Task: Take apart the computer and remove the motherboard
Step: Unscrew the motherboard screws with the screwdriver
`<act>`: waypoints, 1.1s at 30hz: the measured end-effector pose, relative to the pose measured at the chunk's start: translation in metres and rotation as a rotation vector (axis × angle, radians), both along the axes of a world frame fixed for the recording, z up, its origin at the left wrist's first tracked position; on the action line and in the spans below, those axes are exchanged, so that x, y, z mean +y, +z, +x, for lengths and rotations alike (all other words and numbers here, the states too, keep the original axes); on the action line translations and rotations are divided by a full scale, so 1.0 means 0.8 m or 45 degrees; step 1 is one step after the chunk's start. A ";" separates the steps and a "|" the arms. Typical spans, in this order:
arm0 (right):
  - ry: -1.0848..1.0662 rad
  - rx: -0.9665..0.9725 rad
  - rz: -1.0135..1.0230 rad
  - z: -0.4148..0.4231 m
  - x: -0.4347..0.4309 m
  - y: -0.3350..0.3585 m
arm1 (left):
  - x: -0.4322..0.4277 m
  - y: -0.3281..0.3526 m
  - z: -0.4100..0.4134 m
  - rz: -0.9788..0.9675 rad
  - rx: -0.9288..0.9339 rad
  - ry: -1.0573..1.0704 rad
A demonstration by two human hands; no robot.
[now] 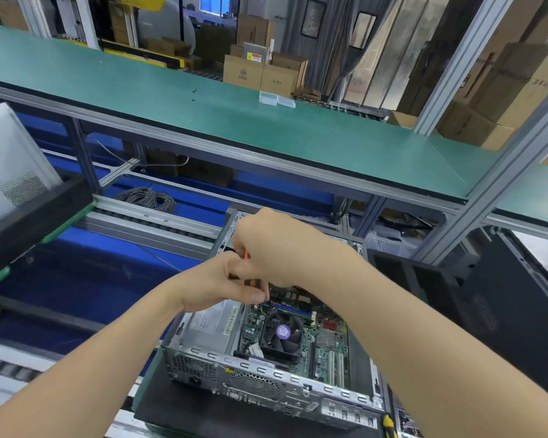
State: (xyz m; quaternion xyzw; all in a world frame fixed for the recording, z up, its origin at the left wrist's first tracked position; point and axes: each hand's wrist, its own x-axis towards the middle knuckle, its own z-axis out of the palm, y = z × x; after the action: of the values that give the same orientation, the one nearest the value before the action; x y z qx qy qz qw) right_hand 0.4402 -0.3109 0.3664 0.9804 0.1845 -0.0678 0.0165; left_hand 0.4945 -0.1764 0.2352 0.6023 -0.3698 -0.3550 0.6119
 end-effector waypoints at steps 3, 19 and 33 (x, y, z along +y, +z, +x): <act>0.280 0.154 0.038 0.002 -0.020 0.010 | 0.001 -0.004 0.000 0.033 -0.001 -0.011; -0.053 0.503 1.239 0.032 -0.066 -0.175 | 0.013 -0.034 0.044 0.747 -0.676 0.126; -0.174 0.436 1.446 0.070 -0.083 -0.227 | -0.032 -0.078 0.064 0.556 -0.879 0.765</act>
State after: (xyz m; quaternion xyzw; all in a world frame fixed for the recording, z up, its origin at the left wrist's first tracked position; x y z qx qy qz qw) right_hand 0.4966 -0.3775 0.1849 0.8206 0.1282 -0.1166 -0.5446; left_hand 0.5458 -0.2020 0.1725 0.8783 -0.2779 -0.0126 0.3889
